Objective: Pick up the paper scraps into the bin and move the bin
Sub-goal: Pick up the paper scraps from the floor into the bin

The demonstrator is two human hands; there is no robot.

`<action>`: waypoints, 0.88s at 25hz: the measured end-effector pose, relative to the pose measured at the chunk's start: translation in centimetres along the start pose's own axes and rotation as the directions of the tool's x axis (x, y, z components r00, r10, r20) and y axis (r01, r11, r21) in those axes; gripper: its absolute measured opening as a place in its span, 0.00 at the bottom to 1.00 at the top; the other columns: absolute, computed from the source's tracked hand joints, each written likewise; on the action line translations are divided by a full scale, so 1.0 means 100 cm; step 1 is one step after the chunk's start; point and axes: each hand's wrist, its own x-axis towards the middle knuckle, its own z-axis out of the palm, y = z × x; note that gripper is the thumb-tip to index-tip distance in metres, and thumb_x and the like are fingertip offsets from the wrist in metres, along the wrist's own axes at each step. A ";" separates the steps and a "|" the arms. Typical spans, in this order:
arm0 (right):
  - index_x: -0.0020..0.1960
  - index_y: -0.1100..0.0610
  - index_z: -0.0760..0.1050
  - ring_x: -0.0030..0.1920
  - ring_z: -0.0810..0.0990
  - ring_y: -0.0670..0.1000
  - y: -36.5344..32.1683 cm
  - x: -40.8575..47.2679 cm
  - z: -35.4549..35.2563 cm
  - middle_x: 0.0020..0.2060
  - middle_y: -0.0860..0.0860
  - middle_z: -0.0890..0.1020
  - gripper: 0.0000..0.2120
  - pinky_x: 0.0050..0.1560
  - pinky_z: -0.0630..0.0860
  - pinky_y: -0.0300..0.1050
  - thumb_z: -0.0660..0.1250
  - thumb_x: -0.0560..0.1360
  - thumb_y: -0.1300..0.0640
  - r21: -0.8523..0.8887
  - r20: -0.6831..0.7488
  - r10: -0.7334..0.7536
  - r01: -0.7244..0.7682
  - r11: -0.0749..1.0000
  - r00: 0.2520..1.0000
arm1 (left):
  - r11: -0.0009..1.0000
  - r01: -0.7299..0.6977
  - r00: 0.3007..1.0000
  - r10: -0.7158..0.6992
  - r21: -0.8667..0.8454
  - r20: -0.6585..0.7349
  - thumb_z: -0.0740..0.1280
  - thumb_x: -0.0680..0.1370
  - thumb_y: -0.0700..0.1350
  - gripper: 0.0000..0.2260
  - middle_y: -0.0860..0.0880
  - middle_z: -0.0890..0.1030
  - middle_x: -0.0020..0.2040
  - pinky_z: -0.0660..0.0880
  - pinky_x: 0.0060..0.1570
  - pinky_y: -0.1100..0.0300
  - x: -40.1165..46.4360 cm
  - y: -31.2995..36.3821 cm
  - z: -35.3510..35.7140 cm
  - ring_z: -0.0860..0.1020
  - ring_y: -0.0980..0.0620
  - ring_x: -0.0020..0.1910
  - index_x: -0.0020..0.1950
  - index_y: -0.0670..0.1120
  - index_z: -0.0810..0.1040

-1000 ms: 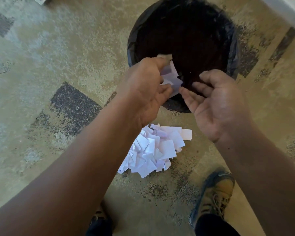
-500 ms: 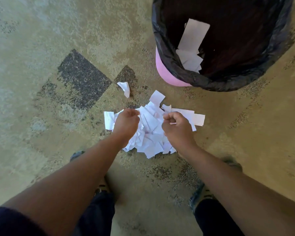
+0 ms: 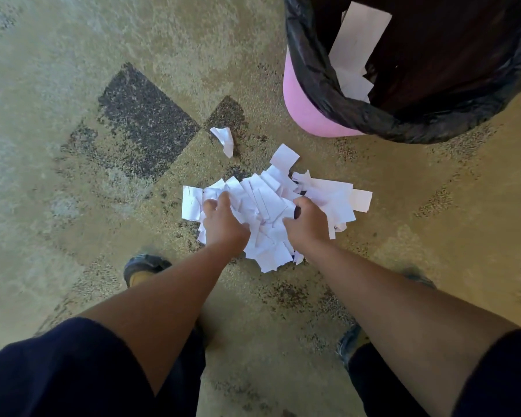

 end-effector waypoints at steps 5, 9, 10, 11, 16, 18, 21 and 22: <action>0.52 0.53 0.73 0.34 0.69 0.48 0.003 -0.024 -0.016 0.33 0.46 0.71 0.03 0.37 0.66 0.45 0.62 0.82 0.59 0.205 -0.080 -0.092 0.107 0.973 0.993 | 0.993 -0.049 0.997 0.055 0.105 -0.056 0.69 0.75 0.39 0.31 0.45 0.58 0.78 0.71 0.67 0.43 -0.001 -0.004 -0.009 0.65 0.36 0.73 0.76 0.53 0.64; 0.69 0.52 0.72 0.38 0.73 0.47 0.017 -0.035 -0.026 0.37 0.42 0.72 0.15 0.44 0.70 0.45 0.60 0.84 0.57 0.245 -0.121 -0.081 0.109 0.963 0.989 | 0.914 -0.159 0.987 0.156 0.373 0.040 0.66 0.75 0.36 0.43 0.47 0.46 0.84 0.58 0.77 0.40 0.007 -0.014 -0.026 0.46 0.39 0.82 0.83 0.55 0.47; 0.70 0.51 0.72 0.37 0.73 0.46 0.021 -0.035 -0.027 0.38 0.42 0.73 0.15 0.43 0.71 0.45 0.60 0.84 0.57 0.243 -0.124 -0.080 0.109 0.964 0.989 | 0.897 -0.189 0.982 0.179 0.400 0.062 0.67 0.76 0.36 0.43 0.47 0.49 0.84 0.60 0.75 0.39 0.012 -0.016 -0.031 0.49 0.40 0.82 0.82 0.54 0.46; 0.69 0.51 0.72 0.36 0.73 0.45 0.023 -0.034 -0.028 0.38 0.43 0.73 0.15 0.41 0.71 0.45 0.59 0.84 0.58 0.247 -0.130 -0.075 0.106 0.963 0.989 | 0.876 -0.222 0.975 0.211 0.428 0.072 0.68 0.76 0.37 0.42 0.46 0.53 0.83 0.63 0.73 0.39 0.017 -0.018 -0.035 0.53 0.39 0.81 0.82 0.54 0.47; 0.70 0.54 0.68 0.34 0.69 0.47 0.022 -0.032 -0.029 0.37 0.47 0.71 0.15 0.35 0.68 0.42 0.56 0.84 0.62 0.402 -0.173 0.056 0.019 0.915 0.983 | 0.767 -0.285 0.949 0.308 0.575 0.058 0.73 0.76 0.43 0.31 0.45 0.73 0.67 0.68 0.66 0.42 0.030 -0.024 -0.042 0.68 0.38 0.68 0.75 0.48 0.62; 0.69 0.55 0.68 0.33 0.70 0.45 0.019 -0.035 -0.030 0.38 0.46 0.72 0.14 0.35 0.69 0.42 0.55 0.84 0.62 0.416 -0.217 0.049 0.047 0.908 0.975 | 0.771 -0.316 0.938 0.341 0.554 0.060 0.73 0.77 0.45 0.14 0.46 0.77 0.57 0.72 0.58 0.45 0.033 -0.022 -0.045 0.73 0.39 0.61 0.60 0.47 0.74; 0.66 0.53 0.69 0.30 0.69 0.42 0.017 -0.037 -0.033 0.37 0.47 0.74 0.13 0.34 0.68 0.39 0.54 0.85 0.61 0.423 -0.254 -0.001 0.112 0.899 0.967 | 0.827 -0.380 0.925 0.344 0.415 0.161 0.72 0.78 0.45 0.14 0.49 0.76 0.39 0.71 0.38 0.54 0.033 -0.017 -0.061 0.77 0.42 0.42 0.39 0.48 0.69; 0.66 0.52 0.69 0.28 0.70 0.40 0.016 -0.037 -0.034 0.36 0.46 0.74 0.12 0.32 0.68 0.36 0.54 0.85 0.61 0.420 -0.267 -0.013 0.129 0.898 0.963 | 0.834 -0.403 0.914 0.350 0.376 0.203 0.72 0.78 0.45 0.13 0.48 0.77 0.37 0.71 0.36 0.54 0.030 -0.012 -0.068 0.77 0.42 0.39 0.39 0.47 0.70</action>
